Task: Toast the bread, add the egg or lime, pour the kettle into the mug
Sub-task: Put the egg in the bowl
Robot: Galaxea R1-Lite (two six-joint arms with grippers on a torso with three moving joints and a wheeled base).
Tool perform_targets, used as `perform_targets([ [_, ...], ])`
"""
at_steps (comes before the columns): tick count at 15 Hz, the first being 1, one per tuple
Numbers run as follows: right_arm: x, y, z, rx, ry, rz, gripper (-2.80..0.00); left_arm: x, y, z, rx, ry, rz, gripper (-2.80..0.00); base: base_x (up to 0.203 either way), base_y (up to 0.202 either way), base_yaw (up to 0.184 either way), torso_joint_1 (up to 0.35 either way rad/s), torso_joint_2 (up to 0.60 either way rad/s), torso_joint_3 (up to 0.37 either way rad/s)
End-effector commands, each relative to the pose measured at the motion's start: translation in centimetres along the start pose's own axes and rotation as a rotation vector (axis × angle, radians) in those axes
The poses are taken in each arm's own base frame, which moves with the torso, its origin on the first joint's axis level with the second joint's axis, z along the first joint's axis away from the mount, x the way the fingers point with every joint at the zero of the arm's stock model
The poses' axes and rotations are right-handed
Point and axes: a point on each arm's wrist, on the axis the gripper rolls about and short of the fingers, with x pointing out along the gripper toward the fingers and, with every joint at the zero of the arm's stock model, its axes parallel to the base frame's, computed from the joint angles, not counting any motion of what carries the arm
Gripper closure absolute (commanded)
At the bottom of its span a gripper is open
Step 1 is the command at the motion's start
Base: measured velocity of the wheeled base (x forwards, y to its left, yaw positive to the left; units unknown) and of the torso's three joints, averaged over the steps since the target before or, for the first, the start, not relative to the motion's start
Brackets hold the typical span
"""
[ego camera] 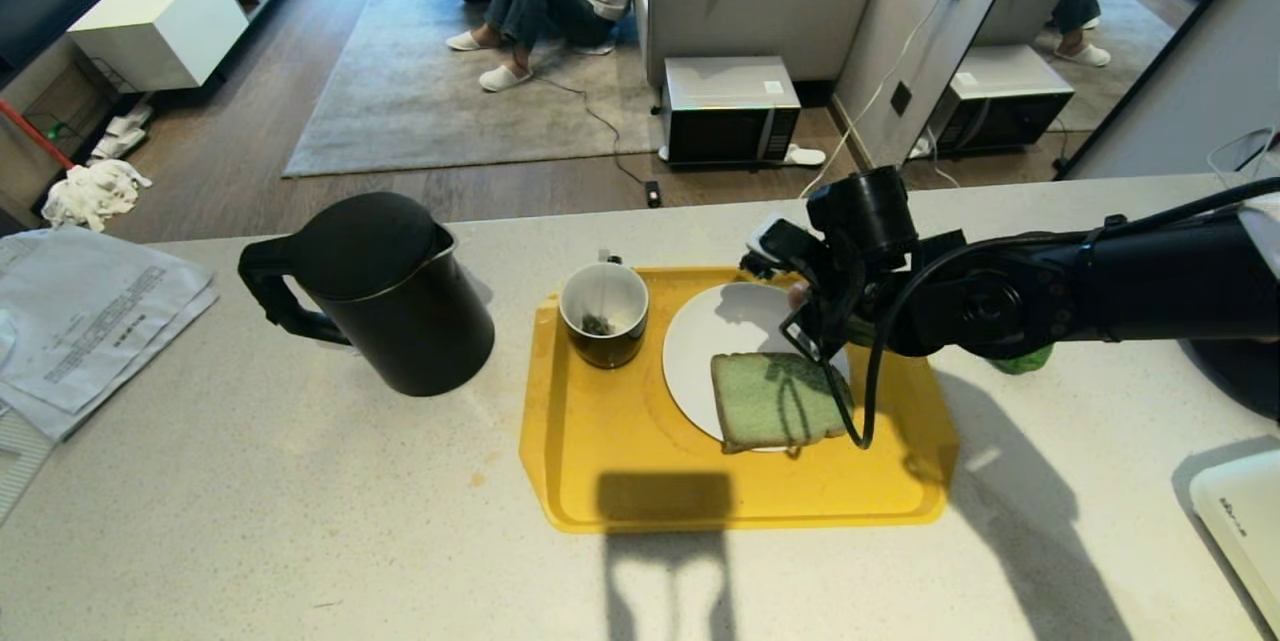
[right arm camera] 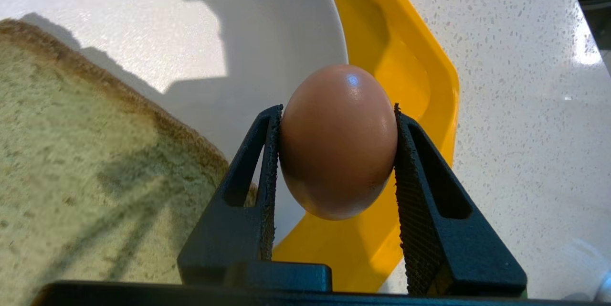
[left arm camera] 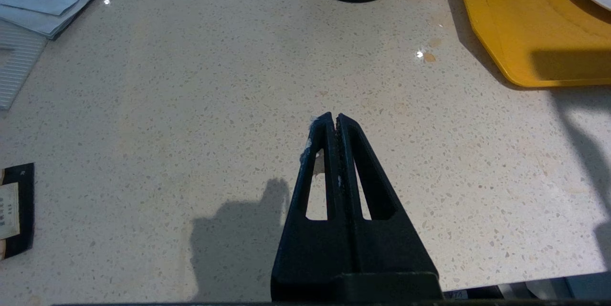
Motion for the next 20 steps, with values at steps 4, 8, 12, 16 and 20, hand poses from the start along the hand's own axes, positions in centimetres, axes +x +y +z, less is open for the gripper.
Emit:
perform_targets([
  [4, 1.7, 1.3, -0.5, -0.024, 0.038, 0.010, 0.00, 0.0, 0.0, 0.0, 0.000, -0.001, 0.000, 0.00, 0.000, 0.000, 0.000, 0.000, 0.00, 0.000],
  [8, 1.9, 1.8, -0.6, -0.032, 0.046, 0.014, 0.00, 0.0, 0.0, 0.0, 0.000, -0.001, 0.000, 0.00, 0.000, 0.000, 0.000, 0.000, 0.00, 0.000],
  [12, 1.7, 2.0, -0.6, -0.057, 0.057, -0.006, -2.80, 0.0, 0.0, 0.0, 0.000, -0.001, 0.000, 0.00, 0.000, 0.000, 0.000, 0.000, 0.00, 0.000],
  [16, 1.4, 1.9, -0.6, -0.052, 0.053, -0.006, -2.80, 0.0, 0.0, 0.0, 0.000, -0.001, 0.000, 0.00, 0.000, 0.000, 0.000, 0.000, 0.00, 0.000],
  [20, -1.0, 0.7, -0.2, -0.031, 0.014, -0.018, -2.80, 0.0, 0.0, 0.0, 0.000, -0.001, 0.000, 0.00, 0.000, 0.000, 0.000, 0.000, 0.00, 0.000],
])
